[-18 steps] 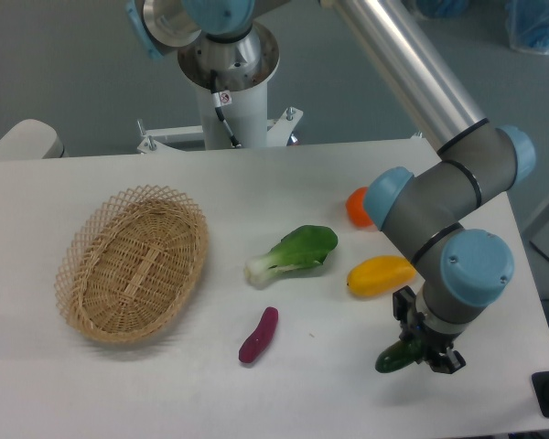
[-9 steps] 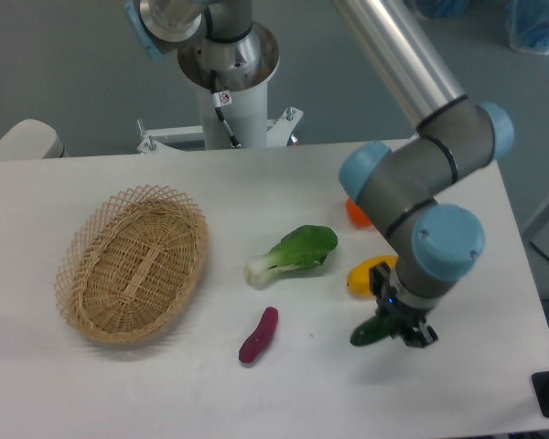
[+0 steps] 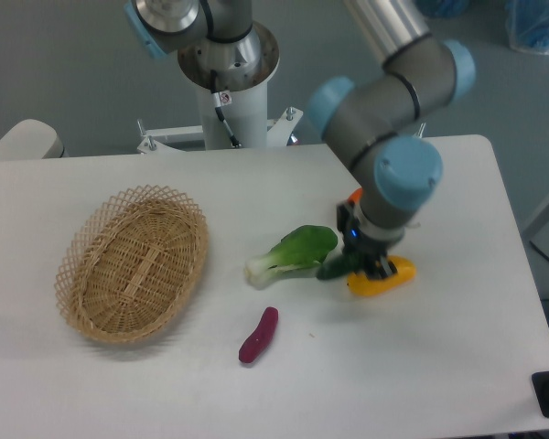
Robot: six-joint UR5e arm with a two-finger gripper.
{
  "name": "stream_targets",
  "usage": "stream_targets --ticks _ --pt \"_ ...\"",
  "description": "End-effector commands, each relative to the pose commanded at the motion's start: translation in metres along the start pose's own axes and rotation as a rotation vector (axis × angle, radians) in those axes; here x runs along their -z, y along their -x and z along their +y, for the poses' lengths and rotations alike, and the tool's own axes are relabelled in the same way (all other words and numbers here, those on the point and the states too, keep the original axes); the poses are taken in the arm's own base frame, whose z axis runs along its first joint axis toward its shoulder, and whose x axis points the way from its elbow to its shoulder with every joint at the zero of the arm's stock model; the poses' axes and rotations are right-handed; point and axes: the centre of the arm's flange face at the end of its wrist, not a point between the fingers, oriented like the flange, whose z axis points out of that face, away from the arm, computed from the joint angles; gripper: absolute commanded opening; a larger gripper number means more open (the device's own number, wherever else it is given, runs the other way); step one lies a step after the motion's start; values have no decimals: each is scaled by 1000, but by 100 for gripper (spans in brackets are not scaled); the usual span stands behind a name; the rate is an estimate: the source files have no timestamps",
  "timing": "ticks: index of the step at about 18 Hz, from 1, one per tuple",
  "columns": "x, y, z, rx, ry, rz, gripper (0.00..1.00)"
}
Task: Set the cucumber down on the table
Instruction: 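Move the held cucumber beside the orange and lower it to the table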
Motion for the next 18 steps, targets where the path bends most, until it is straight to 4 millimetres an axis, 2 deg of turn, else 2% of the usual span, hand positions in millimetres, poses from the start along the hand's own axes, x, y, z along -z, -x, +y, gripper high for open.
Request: stream_targets --ticks 6,9,12,18 --pt "-20 -58 -14 -69 1 5 30" --pt "-35 -77 -19 -76 -2 19 31" --pt "-56 -85 -22 -85 -4 31 31" --pt "-88 -87 -26 -80 -13 75 34"
